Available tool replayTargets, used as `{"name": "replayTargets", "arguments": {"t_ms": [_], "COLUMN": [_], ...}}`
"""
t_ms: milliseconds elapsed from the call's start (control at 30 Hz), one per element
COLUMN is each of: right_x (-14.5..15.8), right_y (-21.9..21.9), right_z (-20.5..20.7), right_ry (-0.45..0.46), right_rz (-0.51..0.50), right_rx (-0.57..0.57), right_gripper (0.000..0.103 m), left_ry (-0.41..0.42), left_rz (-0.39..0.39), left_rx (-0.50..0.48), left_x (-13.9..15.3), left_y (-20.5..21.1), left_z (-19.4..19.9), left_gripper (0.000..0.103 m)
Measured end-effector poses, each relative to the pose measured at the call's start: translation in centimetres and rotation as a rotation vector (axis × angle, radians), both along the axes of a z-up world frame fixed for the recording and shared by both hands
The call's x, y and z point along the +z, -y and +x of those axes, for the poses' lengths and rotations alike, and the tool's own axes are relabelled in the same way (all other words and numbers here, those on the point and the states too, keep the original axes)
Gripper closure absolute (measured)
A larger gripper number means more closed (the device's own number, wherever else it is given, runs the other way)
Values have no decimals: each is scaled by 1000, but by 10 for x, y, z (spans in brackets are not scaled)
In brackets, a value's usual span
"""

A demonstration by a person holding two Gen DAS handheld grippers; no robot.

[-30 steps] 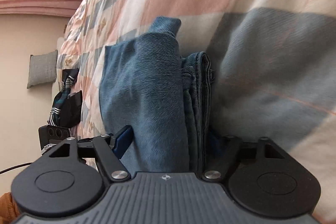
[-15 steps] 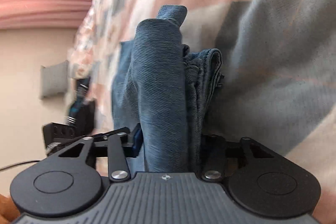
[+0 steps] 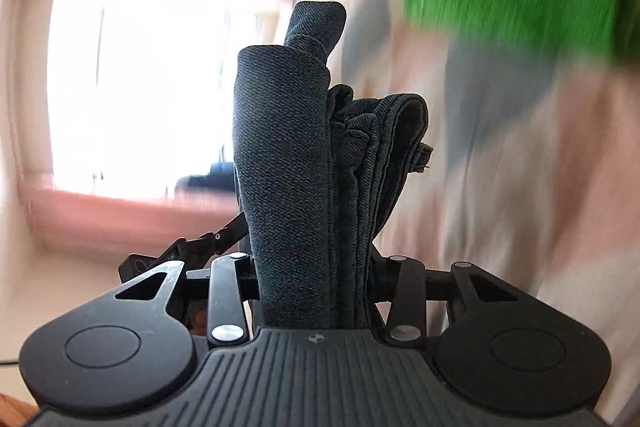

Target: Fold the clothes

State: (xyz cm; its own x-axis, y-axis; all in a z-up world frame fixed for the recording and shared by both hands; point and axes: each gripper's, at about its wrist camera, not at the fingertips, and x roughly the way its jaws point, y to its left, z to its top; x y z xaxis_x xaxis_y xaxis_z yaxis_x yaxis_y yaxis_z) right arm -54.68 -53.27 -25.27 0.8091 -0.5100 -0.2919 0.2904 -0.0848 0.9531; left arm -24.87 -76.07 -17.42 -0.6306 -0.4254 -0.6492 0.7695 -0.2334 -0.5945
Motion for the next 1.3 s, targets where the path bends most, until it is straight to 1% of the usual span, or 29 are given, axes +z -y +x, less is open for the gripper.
{"name": "replayTargets", "arguments": {"t_ms": [100,167,267,300,400,467,567,633,700,800,833,867,900,967,1033,1100,1133,1167,1233,1300], "right_x": [-3,-9,-21,-25,-41,-53,-65,-73,-84,-90,-89,-87,-82,-66,-45,-20,-7,8,36,58], "right_y": [14,24,38,42,53,59,72,84,97,108,110,110,110,105,98,91,87,84,78,77], "right_z": [-41,-62,-83,-87,-89,-91,-80,-87,-93,-95,-95,-94,-93,-94,-97,-100,-100,-100,-94,-79], "right_ry": [20,22,19,15,-1,-15,-67,-64,-72,-107,-119,-131,-146,-219,-318,-439,-519,-604,-773,-910], "right_rz": [-9,-12,-11,-9,5,17,26,42,52,81,92,103,116,125,109,85,63,24,-80,-222], "right_rx": [-164,-243,-328,-344,-362,-368,-363,-333,-282,-223,-215,-211,-210,-205,-196,-182,-182,-187,-194,-154], "right_gripper": [63,63,63,63,63,63,63,63,63,60,58,55,49,48,48,48,48,48,49,49], "left_ry": [39,56,74,76,73,80,84,90,99,131,143,156,168,193,217,241,251,255,268,269], "left_rz": [-36,-48,-57,-62,-51,-30,8,17,22,20,-1,-22,-43,-84,-125,-150,-154,-151,-141,-130], "left_rx": [-139,-201,-254,-266,-276,-266,-230,-217,-210,-194,-164,-134,-105,-45,15,58,71,77,72,17], "left_x": [0,-6,-18,-23,-36,-50,-68,-77,-86,-89,-81,-72,-64,-48,-31,-18,-12,-11,-13,-14], "left_y": [71,109,149,156,175,181,180,178,177,175,169,163,157,145,133,114,101,87,60,27], "left_z": [-62,-96,-134,-145,-159,-166,-162,-159,-157,-157,-153,-150,-146,-138,-131,-126,-125,-127,-137,-153], "left_gripper": [57,57,56,56,57,58,58,58,55,52,53,57,57,57,58,61,62,64,64,64]}}
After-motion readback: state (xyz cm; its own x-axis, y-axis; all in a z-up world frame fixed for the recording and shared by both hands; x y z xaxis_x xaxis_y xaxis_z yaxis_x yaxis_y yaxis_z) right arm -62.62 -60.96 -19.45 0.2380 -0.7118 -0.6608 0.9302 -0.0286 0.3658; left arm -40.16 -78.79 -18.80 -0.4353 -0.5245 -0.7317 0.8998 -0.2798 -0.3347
